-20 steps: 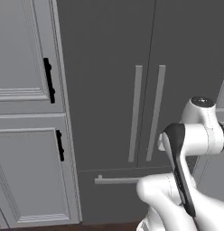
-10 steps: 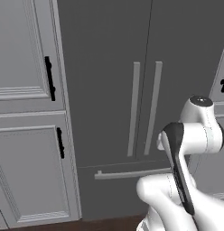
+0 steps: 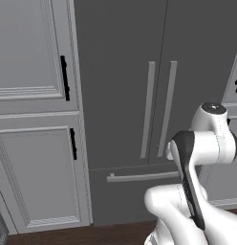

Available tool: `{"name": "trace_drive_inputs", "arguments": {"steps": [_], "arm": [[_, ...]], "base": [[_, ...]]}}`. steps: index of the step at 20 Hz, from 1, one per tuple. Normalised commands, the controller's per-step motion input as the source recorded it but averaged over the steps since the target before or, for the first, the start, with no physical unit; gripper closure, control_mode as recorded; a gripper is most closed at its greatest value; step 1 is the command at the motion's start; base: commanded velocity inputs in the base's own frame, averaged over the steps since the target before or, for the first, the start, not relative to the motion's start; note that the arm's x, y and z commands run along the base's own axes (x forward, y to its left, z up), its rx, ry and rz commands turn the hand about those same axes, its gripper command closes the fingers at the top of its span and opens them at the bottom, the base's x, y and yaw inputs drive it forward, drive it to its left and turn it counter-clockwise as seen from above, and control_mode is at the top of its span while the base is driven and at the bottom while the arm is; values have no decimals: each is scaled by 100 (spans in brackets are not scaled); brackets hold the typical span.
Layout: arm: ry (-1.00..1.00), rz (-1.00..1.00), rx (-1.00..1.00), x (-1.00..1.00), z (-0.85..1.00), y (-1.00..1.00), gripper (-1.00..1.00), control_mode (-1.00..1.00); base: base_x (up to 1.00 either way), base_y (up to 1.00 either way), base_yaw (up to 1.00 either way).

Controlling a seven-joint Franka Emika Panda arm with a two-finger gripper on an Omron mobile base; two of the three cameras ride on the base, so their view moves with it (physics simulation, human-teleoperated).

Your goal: Grab a lemon wedge from the fridge and one ice cube from the ice bowl, and put them in the glass of lemonade.

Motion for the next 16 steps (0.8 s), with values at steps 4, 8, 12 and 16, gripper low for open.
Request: {"name": "trace_drive_inputs", "arguments": {"steps": [4,8,12,16], "arm": [[0,0,0,0,0,0,-100,100],[0,0,0,0,0,0,-100,100],[0,0,0,0,0,0,-100,100],[0,0,0,0,0,0,-100,100]], "base": [[-45,8,0],[-28,7,0],[-2,4,0],[0,0,0]]}}
